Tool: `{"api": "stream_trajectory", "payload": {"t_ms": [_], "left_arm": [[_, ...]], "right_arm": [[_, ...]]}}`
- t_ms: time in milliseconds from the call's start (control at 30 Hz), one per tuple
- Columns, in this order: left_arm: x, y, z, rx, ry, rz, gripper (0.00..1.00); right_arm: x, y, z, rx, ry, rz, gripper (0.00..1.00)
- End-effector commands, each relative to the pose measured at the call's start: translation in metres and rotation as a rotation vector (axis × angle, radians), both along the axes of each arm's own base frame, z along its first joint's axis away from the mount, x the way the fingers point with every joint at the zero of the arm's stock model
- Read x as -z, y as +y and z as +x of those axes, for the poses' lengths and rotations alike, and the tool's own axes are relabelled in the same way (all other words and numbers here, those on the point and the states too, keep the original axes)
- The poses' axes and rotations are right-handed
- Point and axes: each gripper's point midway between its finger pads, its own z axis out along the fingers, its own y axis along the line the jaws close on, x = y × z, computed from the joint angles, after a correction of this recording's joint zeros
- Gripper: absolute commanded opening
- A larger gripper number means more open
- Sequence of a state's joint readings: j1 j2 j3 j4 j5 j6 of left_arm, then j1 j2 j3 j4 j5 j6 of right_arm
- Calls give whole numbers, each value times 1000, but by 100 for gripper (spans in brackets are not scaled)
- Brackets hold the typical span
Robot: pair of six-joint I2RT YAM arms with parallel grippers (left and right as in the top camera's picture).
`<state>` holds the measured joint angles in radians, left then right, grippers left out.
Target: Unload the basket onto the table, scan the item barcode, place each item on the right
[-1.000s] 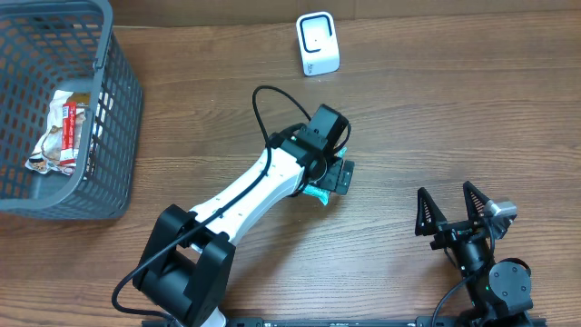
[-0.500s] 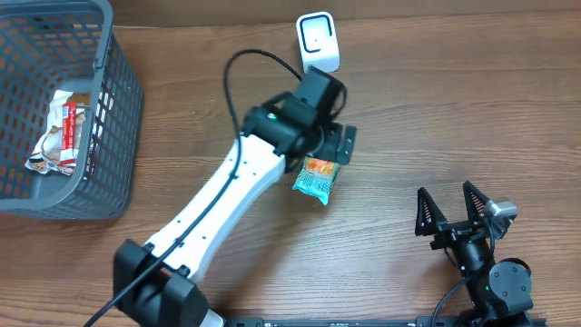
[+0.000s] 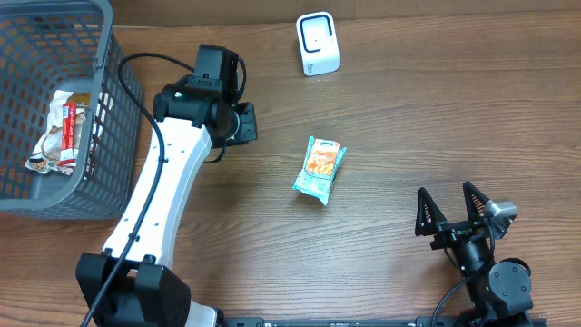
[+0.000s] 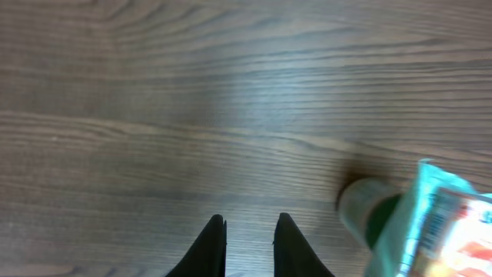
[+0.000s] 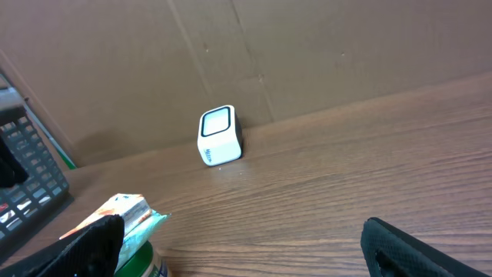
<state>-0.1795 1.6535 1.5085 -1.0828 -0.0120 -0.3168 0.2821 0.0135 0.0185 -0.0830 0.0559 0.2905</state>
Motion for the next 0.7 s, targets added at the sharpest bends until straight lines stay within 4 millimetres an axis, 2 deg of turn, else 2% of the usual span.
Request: {"api": "stream_trajectory", "payload": {"t_ms": [0,133,267,433,667], "left_arm": [[43,-3,-14,15,115,-13,4],[85,-20,-23,43,186,-103,4],[114,-45,-34,75,254,-242,4],[134,-67,-47,97,345,-361,4],[156,-81,-56,123,412,-370,4]], "right_arm": [[1,-1,0,4,-6,-2,100],[1,-1,0,4,-6,-2,100],[1,-1,0,4,-6,-2,100],[1,-1,0,4,-6,-2,100],[1,-1,0,4,-6,-2,100]]}}
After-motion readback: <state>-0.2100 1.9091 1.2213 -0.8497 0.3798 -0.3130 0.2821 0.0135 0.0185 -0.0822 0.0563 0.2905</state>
